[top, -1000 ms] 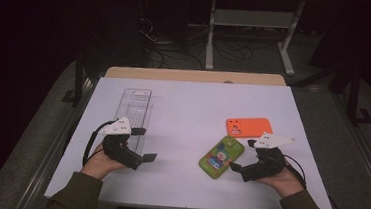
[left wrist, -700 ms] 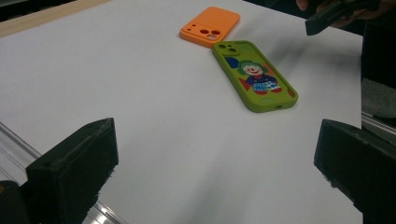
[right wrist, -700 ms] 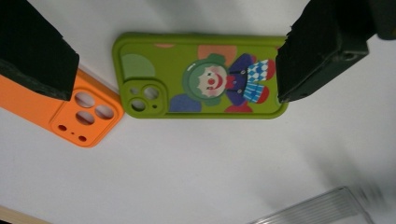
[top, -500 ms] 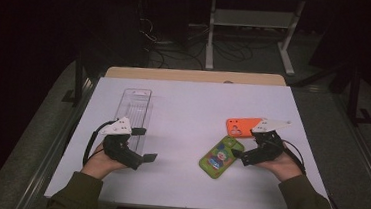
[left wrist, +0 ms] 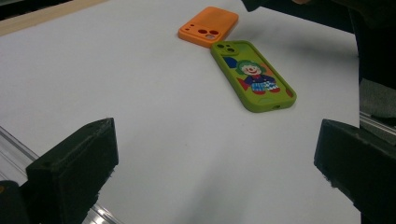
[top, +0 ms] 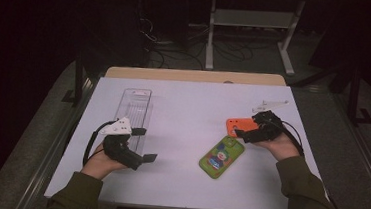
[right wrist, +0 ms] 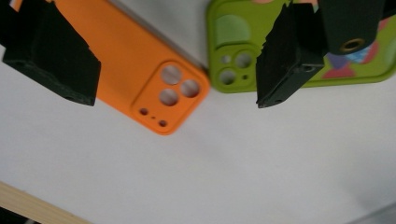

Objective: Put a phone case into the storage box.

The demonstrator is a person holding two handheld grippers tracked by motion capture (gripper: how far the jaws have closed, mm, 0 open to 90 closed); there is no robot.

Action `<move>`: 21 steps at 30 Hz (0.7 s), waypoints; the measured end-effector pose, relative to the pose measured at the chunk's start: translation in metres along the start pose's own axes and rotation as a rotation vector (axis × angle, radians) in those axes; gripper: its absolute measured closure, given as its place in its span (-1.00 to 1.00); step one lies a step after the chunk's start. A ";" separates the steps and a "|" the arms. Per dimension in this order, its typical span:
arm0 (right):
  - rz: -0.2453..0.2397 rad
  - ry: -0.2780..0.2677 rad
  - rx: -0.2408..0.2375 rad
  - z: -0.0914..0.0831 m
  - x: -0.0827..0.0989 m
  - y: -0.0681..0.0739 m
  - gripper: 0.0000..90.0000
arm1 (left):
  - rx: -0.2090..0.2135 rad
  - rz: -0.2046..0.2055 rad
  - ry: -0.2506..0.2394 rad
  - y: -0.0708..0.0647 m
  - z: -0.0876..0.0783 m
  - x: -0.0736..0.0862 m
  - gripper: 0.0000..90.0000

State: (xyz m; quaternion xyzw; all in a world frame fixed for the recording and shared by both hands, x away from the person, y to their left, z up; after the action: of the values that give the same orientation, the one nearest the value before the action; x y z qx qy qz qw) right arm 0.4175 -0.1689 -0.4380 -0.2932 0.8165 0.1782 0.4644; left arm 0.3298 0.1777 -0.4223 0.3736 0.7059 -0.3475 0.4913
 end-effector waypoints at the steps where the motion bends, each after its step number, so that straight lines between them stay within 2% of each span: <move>1: 0.012 0.006 0.010 0.004 -0.002 -0.007 -0.62 | 0.000 0.000 0.000 0.000 0.000 0.000 -1.00; 4: 0.021 0.021 0.026 0.007 -0.004 -0.014 -0.57 | 0.000 -0.002 -0.004 0.000 0.000 0.000 -1.00; 5: 0.037 0.022 0.039 0.011 -0.006 -0.023 -0.49 | 0.000 -0.002 -0.005 0.000 0.000 0.000 -1.00; 7: 0.035 0.027 0.054 0.013 -0.007 -0.031 -0.39 | 0.000 -0.003 -0.005 0.000 -0.001 0.000 -1.00; 10: 0.070 0.039 0.083 0.017 -0.008 -0.044 -0.26 | 0.000 -0.002 -0.003 0.000 -0.001 0.000 -1.00; 13: 0.083 0.058 0.108 0.021 -0.007 -0.059 -0.13 | 0.001 -0.006 -0.004 0.000 0.000 0.000 -1.00; 14: 0.083 0.058 0.108 0.021 -0.007 -0.059 -0.13 | 0.001 -0.006 -0.004 0.000 0.000 0.000 -1.00; 15: 0.097 0.077 0.125 0.024 -0.005 -0.068 0.03 | 0.001 -0.006 -0.002 0.000 0.000 0.001 -1.00; 16: 0.097 0.077 0.125 0.024 -0.005 -0.068 0.03 | 0.001 -0.006 -0.002 0.000 0.000 0.001 -1.00; 17: 0.108 0.086 0.138 0.026 -0.004 -0.076 0.18 | 0.001 -0.007 -0.001 0.000 0.000 0.001 -1.00; 21: 0.117 0.124 0.166 0.031 0.002 -0.091 0.43 | 0.000 -0.008 0.000 0.001 -0.001 0.001 -1.00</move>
State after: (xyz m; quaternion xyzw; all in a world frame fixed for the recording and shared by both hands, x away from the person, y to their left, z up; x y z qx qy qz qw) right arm 0.4957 -0.2212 -0.4569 -0.2162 0.8712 0.1185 0.4245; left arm 0.3301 0.1788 -0.4230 0.3708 0.7072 -0.3494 0.4902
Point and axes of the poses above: each handheld gripper's, and its own axes: z roughly forward along the jaws, x roughly out of its underside, y roughly to its left, the point moved 7 cm from there along z, roughly forward along the jaws, and after that the axes turned 14 degrees about -y, right-handed, at the moved point
